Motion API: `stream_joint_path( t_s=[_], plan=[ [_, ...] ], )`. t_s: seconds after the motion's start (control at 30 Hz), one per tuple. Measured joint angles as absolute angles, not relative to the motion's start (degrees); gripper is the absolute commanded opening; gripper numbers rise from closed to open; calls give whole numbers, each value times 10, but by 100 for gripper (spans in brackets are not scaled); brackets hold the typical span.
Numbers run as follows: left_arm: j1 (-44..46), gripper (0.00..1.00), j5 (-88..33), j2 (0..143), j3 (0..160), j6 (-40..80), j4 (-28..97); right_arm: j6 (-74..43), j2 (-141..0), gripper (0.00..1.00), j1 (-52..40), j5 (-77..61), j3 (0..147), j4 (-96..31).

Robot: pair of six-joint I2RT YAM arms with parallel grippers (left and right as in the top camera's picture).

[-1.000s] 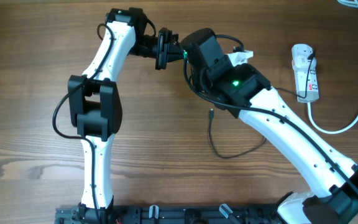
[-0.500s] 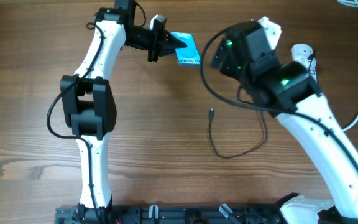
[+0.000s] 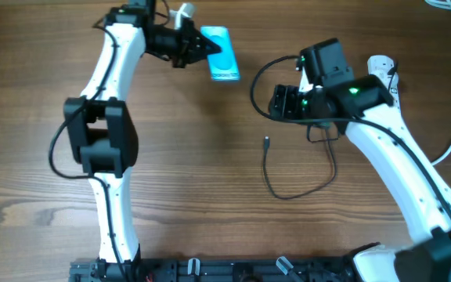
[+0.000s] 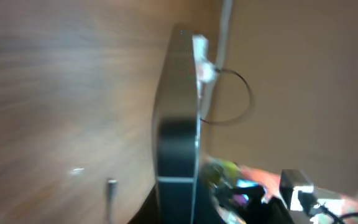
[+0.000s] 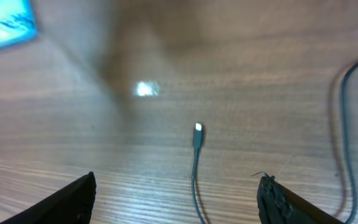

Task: Plug charger to phone and switch on socket
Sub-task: 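Release the right gripper and move it over the black USB-C cable, then lower the right gripper and grasp the cable behind its USB-C plug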

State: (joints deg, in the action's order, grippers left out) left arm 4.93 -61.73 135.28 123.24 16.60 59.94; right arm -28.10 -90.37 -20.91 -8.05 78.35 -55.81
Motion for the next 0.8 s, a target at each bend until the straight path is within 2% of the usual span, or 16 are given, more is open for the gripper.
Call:
stream_joint_path(
  t_s=[0.2, 0.3, 0.47, 0.8],
  plan=[
    [57, 4, -419, 1266, 1233, 167, 615, -307, -1008, 77, -235, -93, 780, -548],
    [61, 4, -370, 1261, 1234, 182, 639, -317, -1037, 76, -241, -94, 779, -549],
    [59, 4, -335, 1262, 1234, 193, 643, -325, -1098, 59, -265, -94, 765, -548],
    [59, 4, -328, 1261, 1234, 196, 647, -351, -1126, 51, -285, -68, 735, -532]
  ],
)
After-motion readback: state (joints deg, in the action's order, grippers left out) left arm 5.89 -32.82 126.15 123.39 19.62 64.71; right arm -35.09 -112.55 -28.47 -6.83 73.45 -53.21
